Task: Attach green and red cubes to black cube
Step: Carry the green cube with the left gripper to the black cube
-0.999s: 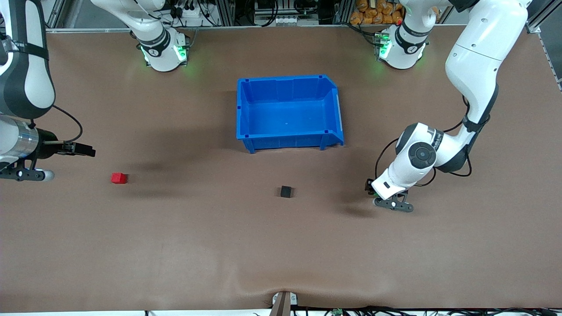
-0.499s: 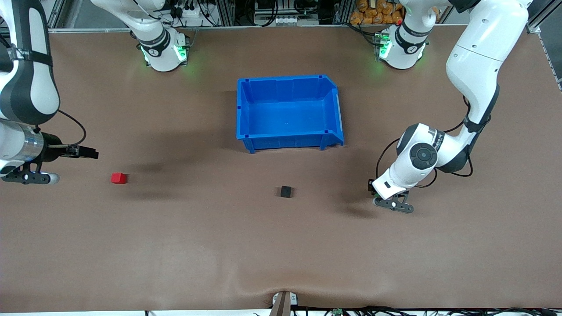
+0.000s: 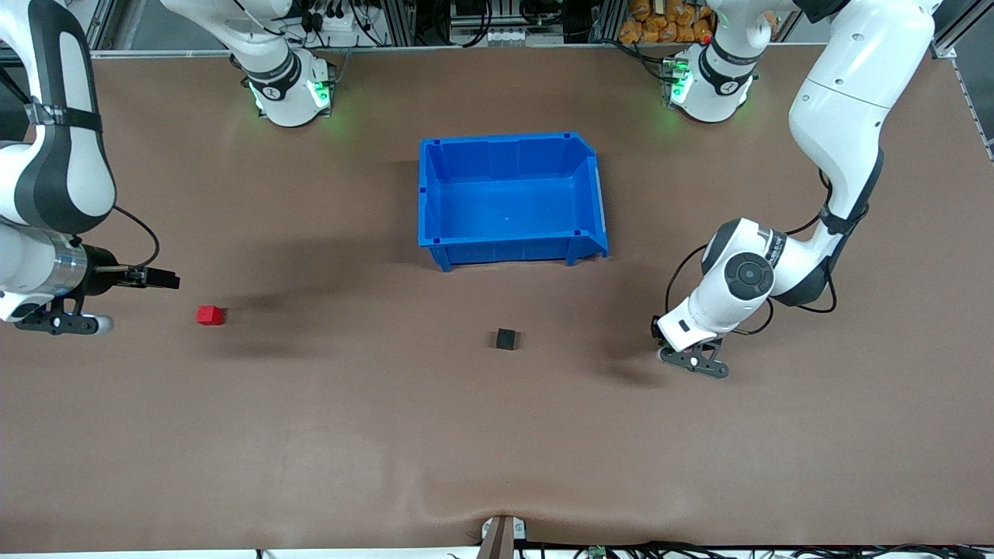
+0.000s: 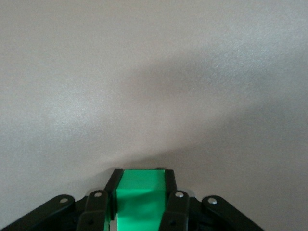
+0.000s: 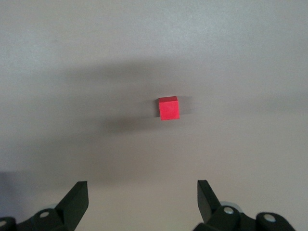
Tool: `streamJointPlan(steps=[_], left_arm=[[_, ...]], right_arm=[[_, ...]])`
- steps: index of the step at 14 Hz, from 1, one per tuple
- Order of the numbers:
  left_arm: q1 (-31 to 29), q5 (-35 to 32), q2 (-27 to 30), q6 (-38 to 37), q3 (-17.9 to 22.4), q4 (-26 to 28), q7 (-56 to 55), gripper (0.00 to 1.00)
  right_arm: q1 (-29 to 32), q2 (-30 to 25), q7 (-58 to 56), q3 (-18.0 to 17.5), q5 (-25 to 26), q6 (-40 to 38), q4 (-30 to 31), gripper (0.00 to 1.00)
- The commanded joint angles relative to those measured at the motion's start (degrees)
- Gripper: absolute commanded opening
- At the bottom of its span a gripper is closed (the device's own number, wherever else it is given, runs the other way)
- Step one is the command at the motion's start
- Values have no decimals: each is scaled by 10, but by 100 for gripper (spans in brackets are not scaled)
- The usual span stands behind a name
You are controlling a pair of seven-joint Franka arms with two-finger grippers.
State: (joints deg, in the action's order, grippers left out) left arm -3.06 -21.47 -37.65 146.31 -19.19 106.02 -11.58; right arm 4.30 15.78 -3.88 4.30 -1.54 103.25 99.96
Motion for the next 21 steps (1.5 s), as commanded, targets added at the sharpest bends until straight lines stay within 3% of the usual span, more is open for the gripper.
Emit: streamJointPlan(steps=[1,8,11,17,21], left_arm=[[0,-1,5,-2,-5,-8,-1,0],[32,20,0,-2,-18,-59,-64,0],[73,109,-15,-29,-17,-113,-82,0],[159,139,-73,-54,-11,-210,-316,0],[193,140,-88,-54,1,-224,-516,0]], right_arm=[[16,6,3,-11,9,7,0,100],[20,28,3,-11,9,34,0,100],[21,35,2,-11,9,41,0,100],[25,51,2,-11,9,53,0,100],[25,59,3,-11,9,59,0,100]])
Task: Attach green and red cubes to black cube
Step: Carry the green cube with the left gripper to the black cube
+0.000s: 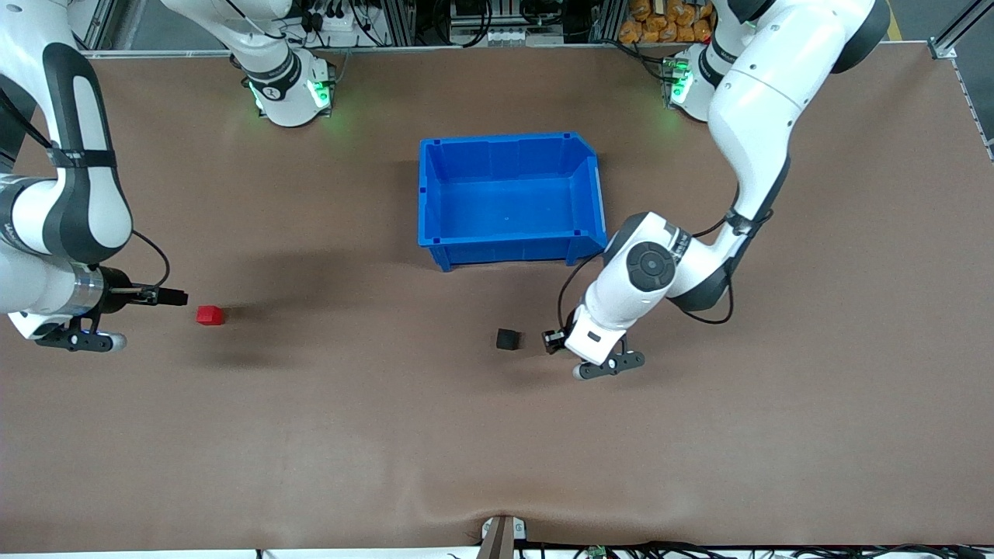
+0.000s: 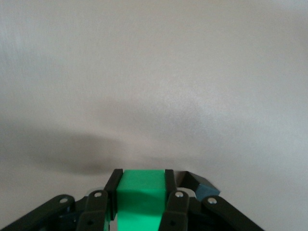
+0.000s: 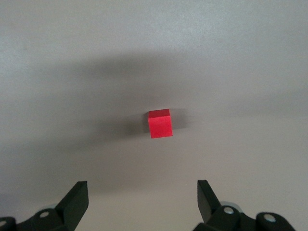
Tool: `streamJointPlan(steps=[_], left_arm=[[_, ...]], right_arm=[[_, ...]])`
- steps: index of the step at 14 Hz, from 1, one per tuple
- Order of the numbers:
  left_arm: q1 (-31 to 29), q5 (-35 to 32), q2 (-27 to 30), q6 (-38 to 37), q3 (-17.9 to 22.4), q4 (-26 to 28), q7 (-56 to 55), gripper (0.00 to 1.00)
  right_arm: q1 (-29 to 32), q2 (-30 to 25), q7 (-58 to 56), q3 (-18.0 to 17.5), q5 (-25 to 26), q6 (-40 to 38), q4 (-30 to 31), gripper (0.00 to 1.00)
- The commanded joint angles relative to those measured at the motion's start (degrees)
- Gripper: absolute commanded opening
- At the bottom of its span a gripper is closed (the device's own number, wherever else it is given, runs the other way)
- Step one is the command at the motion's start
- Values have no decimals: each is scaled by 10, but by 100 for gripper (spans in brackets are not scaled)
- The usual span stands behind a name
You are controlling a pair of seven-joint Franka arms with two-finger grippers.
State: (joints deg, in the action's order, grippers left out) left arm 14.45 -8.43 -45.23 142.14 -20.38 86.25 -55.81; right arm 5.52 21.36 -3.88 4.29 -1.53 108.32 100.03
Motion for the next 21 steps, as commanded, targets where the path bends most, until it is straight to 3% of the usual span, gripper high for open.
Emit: streamJointPlan(steps=[1,3,7,14,21], left_arm=[[26,9,-17,-12,15,-29,-120,0],[45,6,-25,-12,28,-40,-202,0],[107,11,-36,-12,95,-54,-349,0],[124,10,-69,-12,97,-92,-546,0],[138,10,-72,-21,99,-94,-625,0]], right_arm=[[13,7,3,-11,9,13,-1,100],[21,12,2,-11,7,18,-1,100],[22,19,1,-11,8,28,-1,100],[30,41,2,-11,4,49,-1,100],[31,59,2,-11,0,75,0,100]])
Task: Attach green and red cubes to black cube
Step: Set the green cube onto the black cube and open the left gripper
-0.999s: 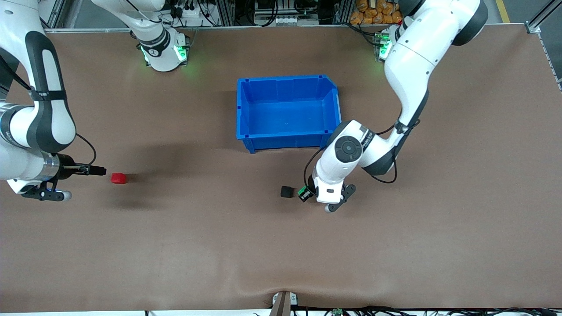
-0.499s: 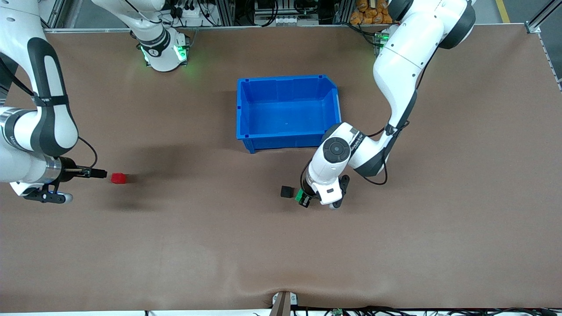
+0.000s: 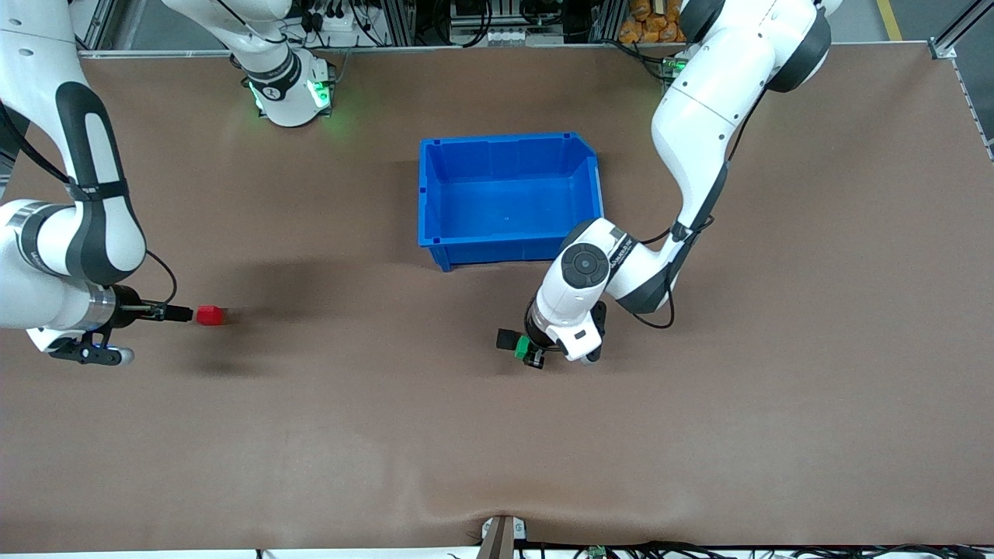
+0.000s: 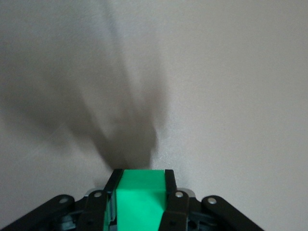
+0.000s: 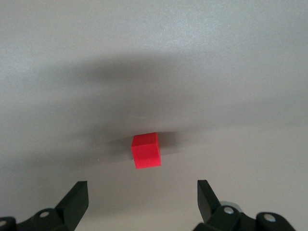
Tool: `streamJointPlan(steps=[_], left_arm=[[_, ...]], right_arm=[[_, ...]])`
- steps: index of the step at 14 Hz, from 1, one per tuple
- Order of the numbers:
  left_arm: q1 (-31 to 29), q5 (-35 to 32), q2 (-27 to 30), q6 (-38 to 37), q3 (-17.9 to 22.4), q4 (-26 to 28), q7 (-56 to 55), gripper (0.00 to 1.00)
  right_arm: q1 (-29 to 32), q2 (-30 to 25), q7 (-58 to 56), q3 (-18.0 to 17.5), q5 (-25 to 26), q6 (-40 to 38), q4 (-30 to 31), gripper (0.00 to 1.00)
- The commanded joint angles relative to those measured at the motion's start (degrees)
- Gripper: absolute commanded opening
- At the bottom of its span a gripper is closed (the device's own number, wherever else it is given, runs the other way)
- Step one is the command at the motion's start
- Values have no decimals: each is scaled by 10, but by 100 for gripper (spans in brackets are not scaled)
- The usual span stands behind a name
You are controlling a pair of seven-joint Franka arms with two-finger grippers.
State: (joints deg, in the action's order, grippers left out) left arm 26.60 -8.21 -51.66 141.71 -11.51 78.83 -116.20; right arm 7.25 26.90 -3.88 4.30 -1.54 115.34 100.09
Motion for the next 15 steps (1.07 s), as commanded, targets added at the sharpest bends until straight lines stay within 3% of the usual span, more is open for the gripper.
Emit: streamJointPlan(steps=[1,15], left_arm=[[19,7,-8,-25,11,-20,-23,0],[33,8,-20,-58,11,-20,-79,0]], right_arm=[[14,7,2,-11,0,5,-1,100],[12,39,1,-11,0,20,-1,100]])
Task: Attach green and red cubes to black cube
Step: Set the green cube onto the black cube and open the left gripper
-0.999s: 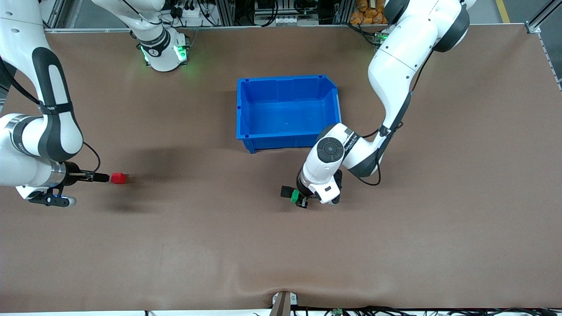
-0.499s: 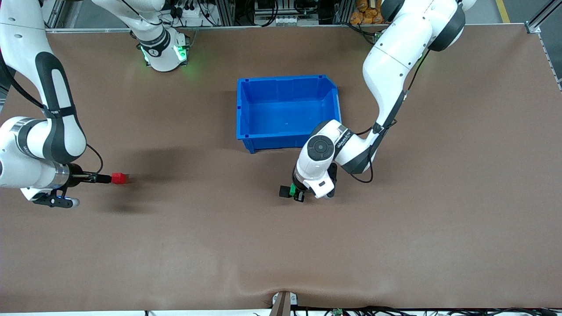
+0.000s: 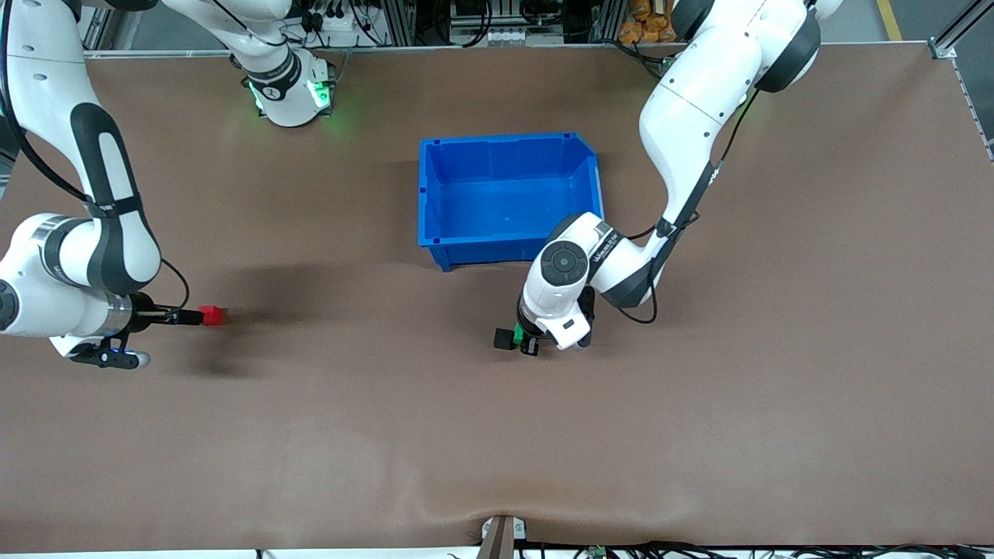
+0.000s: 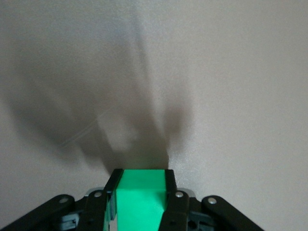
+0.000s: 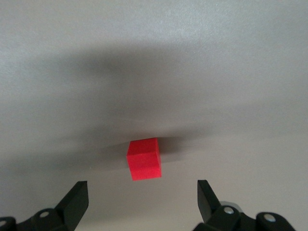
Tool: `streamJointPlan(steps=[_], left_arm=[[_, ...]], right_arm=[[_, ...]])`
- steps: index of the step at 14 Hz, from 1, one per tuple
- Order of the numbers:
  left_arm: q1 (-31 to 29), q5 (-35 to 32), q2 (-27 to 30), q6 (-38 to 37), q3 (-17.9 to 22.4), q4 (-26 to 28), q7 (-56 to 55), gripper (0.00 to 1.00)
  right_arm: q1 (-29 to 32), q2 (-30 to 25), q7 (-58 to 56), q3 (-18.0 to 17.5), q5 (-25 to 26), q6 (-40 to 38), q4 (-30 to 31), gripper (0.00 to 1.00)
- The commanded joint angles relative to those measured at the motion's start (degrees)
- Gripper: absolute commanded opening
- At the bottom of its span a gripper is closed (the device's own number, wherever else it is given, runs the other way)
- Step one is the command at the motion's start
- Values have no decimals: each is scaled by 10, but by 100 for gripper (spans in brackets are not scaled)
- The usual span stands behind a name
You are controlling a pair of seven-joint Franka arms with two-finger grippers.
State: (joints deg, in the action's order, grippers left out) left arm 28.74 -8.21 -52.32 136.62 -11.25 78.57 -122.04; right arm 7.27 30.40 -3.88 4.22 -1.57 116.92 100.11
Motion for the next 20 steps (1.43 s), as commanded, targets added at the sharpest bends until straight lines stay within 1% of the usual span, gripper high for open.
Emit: streamJointPlan(steps=[1,7,9,12,13,14,15,16,17,18,19,20], left_arm=[[11,8,-14,-5,9,-18,-36,0],[11,7,-23,15,10,-21,-98,0],[11,7,-27,30,10,-21,-105,0],[12,6,-30,30,10,-21,-108,0],[16,6,-29,30,10,-21,-108,1],[16,6,-29,30,10,-22,-108,4],[16,6,-29,30,10,-22,-108,10],[16,6,-27,30,10,-22,-108,22],[16,5,-24,30,10,-22,-106,40],[15,3,-20,30,10,-21,-106,64],[16,0,-17,25,10,-21,-104,100],[16,-1,-14,23,11,-21,-102,100]], right_arm=[[11,4,1,-11,1,4,-1,100],[13,11,1,-11,1,9,-1,100],[13,17,1,-11,1,10,-1,100],[12,21,1,-11,1,12,-1,100],[13,23,1,-11,1,14,-1,100],[13,26,1,-11,1,14,-1,100],[13,29,1,-11,1,14,-1,100],[13,29,1,-11,1,14,-1,100],[13,30,1,-11,1,15,-1,100],[13,33,1,-11,1,17,-1,100],[13,36,1,-11,1,19,-1,100],[13,37,1,-11,1,20,-1,100]])
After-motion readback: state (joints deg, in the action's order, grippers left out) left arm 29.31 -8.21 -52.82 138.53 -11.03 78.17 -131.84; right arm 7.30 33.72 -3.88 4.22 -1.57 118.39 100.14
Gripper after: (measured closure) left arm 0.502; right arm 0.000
